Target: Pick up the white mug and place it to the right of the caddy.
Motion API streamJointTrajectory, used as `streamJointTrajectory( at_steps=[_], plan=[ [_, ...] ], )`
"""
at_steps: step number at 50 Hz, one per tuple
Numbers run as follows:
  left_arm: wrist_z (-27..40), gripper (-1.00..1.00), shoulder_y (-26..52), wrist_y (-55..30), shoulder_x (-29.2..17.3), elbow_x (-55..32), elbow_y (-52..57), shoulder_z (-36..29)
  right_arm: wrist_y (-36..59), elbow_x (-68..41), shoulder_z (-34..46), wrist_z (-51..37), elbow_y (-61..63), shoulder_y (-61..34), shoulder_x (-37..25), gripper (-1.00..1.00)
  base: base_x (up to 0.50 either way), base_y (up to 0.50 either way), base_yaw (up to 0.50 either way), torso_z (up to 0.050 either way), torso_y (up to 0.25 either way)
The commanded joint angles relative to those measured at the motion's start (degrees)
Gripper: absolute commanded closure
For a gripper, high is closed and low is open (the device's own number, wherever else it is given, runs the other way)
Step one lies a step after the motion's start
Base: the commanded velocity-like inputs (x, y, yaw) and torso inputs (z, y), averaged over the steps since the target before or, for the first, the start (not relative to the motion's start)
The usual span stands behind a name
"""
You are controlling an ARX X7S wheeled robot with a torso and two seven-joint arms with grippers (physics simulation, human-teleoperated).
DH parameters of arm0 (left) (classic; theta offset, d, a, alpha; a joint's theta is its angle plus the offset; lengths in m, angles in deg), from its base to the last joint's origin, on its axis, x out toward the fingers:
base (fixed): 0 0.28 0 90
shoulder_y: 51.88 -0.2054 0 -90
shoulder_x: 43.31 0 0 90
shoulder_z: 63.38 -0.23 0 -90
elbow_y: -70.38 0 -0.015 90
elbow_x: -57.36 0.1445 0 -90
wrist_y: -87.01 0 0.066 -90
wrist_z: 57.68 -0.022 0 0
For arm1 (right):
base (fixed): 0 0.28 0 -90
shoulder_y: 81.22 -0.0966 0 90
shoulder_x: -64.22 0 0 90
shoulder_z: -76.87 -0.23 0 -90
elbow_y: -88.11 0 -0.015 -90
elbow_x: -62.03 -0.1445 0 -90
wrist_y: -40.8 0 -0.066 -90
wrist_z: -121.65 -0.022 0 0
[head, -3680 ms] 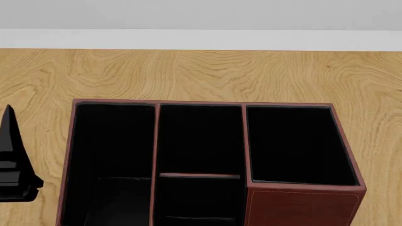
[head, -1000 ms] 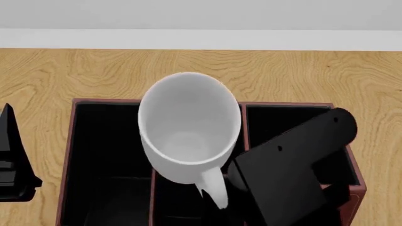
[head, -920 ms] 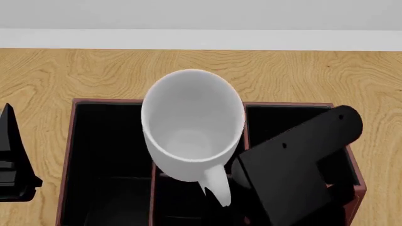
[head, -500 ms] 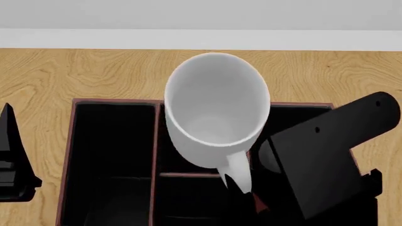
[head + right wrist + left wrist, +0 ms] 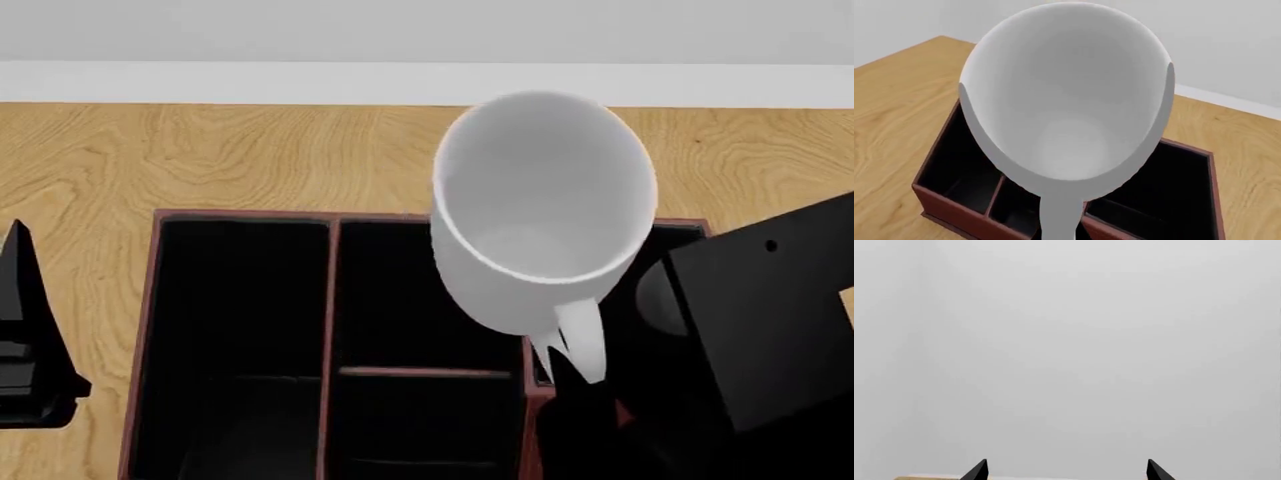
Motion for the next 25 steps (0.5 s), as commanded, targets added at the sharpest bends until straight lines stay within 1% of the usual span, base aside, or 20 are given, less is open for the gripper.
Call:
streamJointTrajectory(
  at_steps=[1,25],
  plan=[
    [0.0,-1.0,0.0,0.7,-0.1,-0.3,-0.4,0.0,0.5,0.9,-1.4,0.7,-1.4,-0.1,-2.2,1.0,0.0,0.0,0.0,0.0,0.0],
    [0.6,-1.0,0.4,0.2,-0.5,-2.0,-0.6,0.2,1.2,4.3,-4.4,3.6,-4.2,2.6,-6.5,1.0,0.0,0.0,0.0,0.0,0.0]
  ],
)
